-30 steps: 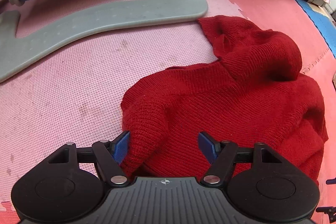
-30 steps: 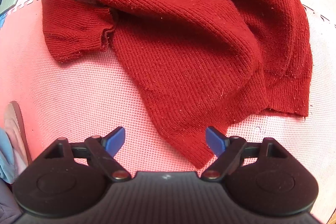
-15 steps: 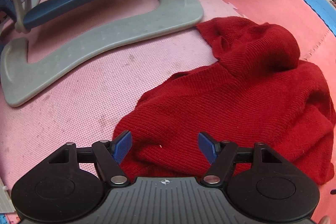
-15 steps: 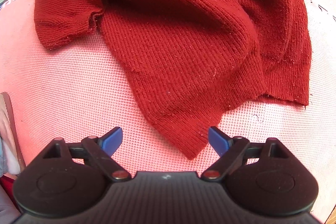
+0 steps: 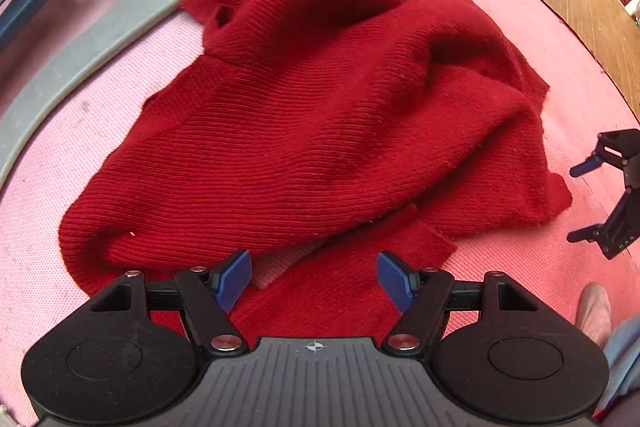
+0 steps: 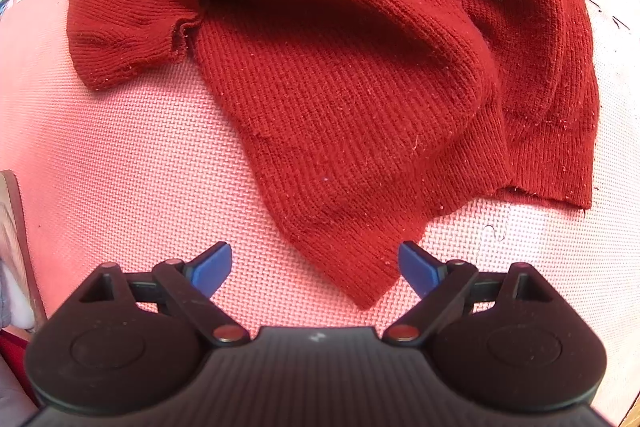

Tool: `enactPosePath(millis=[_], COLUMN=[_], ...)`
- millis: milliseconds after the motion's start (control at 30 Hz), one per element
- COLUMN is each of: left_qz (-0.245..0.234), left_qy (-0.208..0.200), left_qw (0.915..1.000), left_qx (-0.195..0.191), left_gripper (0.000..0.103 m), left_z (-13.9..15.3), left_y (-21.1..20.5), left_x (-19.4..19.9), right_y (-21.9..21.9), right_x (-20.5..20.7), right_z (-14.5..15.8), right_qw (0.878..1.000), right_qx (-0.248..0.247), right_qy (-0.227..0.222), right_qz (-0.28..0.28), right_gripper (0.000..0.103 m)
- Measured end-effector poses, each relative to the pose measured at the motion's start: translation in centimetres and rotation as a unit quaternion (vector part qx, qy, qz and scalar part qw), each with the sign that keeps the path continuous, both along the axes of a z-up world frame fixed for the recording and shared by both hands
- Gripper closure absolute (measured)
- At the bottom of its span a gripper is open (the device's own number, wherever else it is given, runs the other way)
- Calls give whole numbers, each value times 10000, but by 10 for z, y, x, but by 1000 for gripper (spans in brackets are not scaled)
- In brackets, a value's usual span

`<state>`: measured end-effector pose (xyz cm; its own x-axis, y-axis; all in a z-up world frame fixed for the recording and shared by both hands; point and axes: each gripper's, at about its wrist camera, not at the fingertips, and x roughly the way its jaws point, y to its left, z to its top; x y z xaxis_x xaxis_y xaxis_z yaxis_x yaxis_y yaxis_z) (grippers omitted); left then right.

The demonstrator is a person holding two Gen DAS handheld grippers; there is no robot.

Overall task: Fold clothes
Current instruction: 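Lower the right gripper onto the sweater hem corner and close it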

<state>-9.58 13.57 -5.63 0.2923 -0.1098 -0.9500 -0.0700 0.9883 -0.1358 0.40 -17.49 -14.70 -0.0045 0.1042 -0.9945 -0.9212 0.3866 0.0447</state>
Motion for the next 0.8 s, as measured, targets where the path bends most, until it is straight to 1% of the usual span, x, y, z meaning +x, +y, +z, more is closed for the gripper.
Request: enactPosePath(millis=[67, 200, 367, 467, 567, 700, 800], left_qz=[-136, -459, -600, -707, -679, -564, -557], left_qy=[58, 222, 300, 306, 340, 387, 374], left_qw=[9999, 9987, 9977, 9970, 9971, 9976, 9977], left_qx=[-15, 91, 34, 50, 16, -64, -123], left_gripper=[32, 32, 32, 32, 32, 32, 32], left_z=[-2, -6, -6, -8, -10, -12, -12], left_y=[-14, -42, -58, -67, -68, -66, -66], left_x=[1, -3, -5, -3, -3, -3, -3], right_y=[0, 2, 5, 6, 7, 9, 10], right_x=[0, -2, -3, -5, -12, -18, -20], right_z=[-1, -5, -8, -11, -15, -23, -27], right_qw=[10000, 10000, 10000, 9997, 9988, 9980, 9971], right_qx=[-12, -21, -21, -19, -4, -38, 88], right_qy=[13, 41, -19, -160, -326, -358, -489], right_qz=[14, 53, 91, 180, 376, 523, 582], right_gripper=[11, 10, 10, 10, 10, 10, 10])
